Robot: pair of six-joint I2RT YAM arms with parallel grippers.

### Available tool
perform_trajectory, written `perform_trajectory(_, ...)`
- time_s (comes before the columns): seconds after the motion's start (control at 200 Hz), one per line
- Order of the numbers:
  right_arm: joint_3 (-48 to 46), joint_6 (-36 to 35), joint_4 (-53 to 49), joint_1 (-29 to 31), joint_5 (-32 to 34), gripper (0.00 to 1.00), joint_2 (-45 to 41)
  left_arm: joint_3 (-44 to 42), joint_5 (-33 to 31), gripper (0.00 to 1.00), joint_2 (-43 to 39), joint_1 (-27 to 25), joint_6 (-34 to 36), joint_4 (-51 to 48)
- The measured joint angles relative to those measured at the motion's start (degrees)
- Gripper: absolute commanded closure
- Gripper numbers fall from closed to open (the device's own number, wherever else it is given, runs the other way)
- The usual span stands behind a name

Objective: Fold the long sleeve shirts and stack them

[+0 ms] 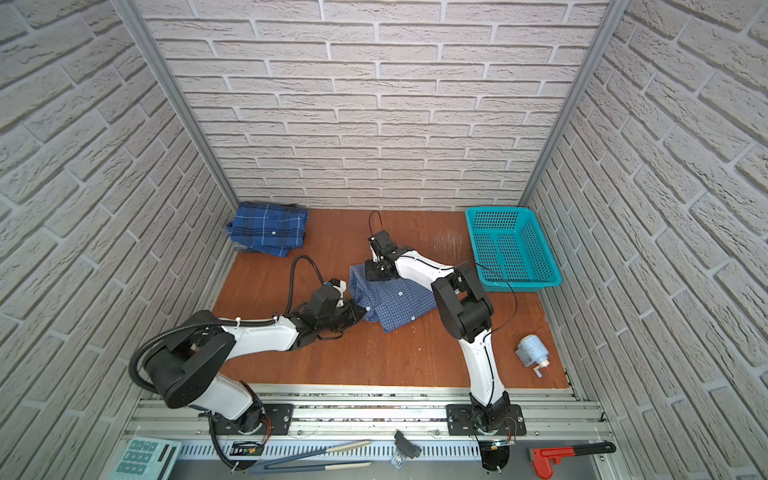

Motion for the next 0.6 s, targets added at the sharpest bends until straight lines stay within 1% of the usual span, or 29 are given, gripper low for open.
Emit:
perform_trajectory(0.065,-0.2,0.0,0.3,0.0,-0.2,0.62,-0.3,-0.1,0.0,0.54,0.9,-0.3,-0.6,1.3)
perform_trajectory(0.08,-0.2,0.0,0.3,0.0,-0.3,0.61,-0.5,-0.1,0.0,0.49,1.0,-0.3,-0.5,1.5)
perform_trajectory(0.185,-0.2,-0.1,-0.5,0.0,-0.4,0.55,-2.4,-0.3,0.1,0.33,1.2,-1.0,-1.1,1.6)
perform_trajectory(0.23,-0.7,-0.2,-1.0,0.0,-0.2,0.53,-4.2,-0.3,0.3,0.24,0.7,-1.1,-1.2,1.2)
perform_trajectory(0.275,-2.2,-0.4,-1.3,-0.3,0.4,0.52,-7.3,-0.4,0.5,0.13,-0.9,-0.9,-0.8,0.0)
perform_trajectory(0.3,-3.4,-0.5,-1.4,-0.4,0.6,0.51,-9.4,-0.4,0.4,0.08,-2.1,-0.8,-0.7,-1.2)
perform_trajectory(0.36,-7.3,-1.0,-1.3,-1.0,1.4,0.48,-15.9,-0.4,0.1,0.02,-6.9,-0.1,0.6,-5.2)
perform_trajectory(0.485,-18.0,-2.0,1.5,-3.9,4.5,0.45,-29.5,0.5,-2.5,0.02,-18.8,3.0,4.6,-13.9)
perform_trajectory(0.535,-21.8,-2.8,2.9,-5.1,6.4,0.45,-32.6,2.0,-3.4,0.02,-20.6,4.2,6.4,-16.6)
perform_trajectory(0.6,-24.6,-3.6,3.8,-6.6,8.1,0.45,-32.5,5.3,-3.9,0.02,-19.4,5.9,8.9,-20.2)
